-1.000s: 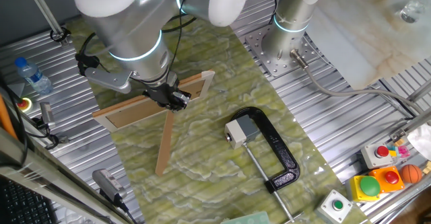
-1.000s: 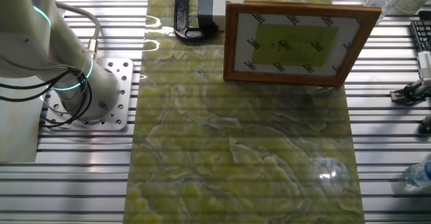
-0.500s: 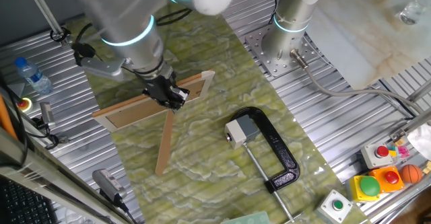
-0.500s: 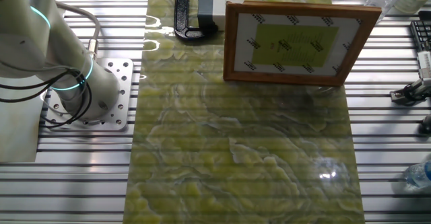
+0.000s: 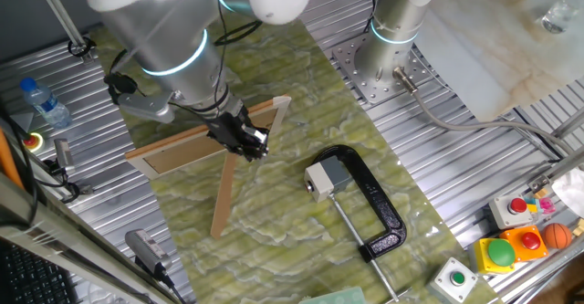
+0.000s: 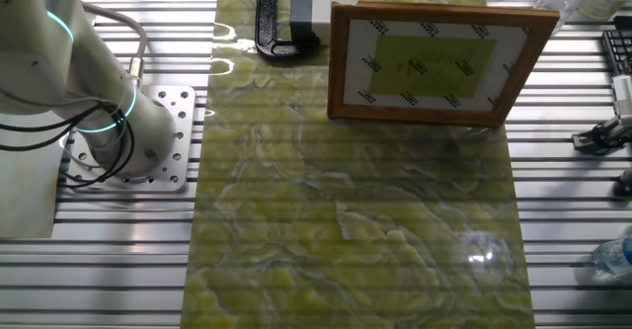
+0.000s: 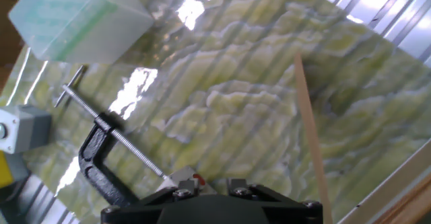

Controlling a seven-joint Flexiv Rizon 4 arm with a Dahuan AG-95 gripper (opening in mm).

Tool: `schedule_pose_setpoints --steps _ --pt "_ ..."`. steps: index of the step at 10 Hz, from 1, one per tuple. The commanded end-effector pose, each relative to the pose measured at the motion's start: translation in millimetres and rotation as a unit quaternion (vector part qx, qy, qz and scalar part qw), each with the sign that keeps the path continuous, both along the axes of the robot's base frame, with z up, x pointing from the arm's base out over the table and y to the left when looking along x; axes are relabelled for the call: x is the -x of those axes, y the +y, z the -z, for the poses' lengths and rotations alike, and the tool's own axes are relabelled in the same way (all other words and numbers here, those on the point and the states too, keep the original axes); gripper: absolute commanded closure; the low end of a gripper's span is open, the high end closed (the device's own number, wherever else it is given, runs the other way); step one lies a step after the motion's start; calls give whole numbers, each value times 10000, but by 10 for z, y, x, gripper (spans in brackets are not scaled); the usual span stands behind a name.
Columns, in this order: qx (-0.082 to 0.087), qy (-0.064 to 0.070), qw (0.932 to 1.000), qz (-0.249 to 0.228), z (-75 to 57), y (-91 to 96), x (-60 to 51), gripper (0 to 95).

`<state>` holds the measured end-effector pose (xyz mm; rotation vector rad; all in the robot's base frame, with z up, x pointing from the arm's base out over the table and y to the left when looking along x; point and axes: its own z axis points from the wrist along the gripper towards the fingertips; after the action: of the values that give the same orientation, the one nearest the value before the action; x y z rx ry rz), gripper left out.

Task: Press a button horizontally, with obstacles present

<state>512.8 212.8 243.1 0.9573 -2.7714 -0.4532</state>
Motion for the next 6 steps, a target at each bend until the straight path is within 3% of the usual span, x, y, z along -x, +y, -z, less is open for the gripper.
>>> schedule_pose_setpoints --steps 1,2,4,6 --pt "35 -82 10000 -31 1 -2 -3 190" --pt "84 -165 9994 -284 1 -2 -3 190" --pt "-16 -284 9976 -629 1 -2 -3 190" --pt "105 -186 9978 -633 1 -2 -3 190"
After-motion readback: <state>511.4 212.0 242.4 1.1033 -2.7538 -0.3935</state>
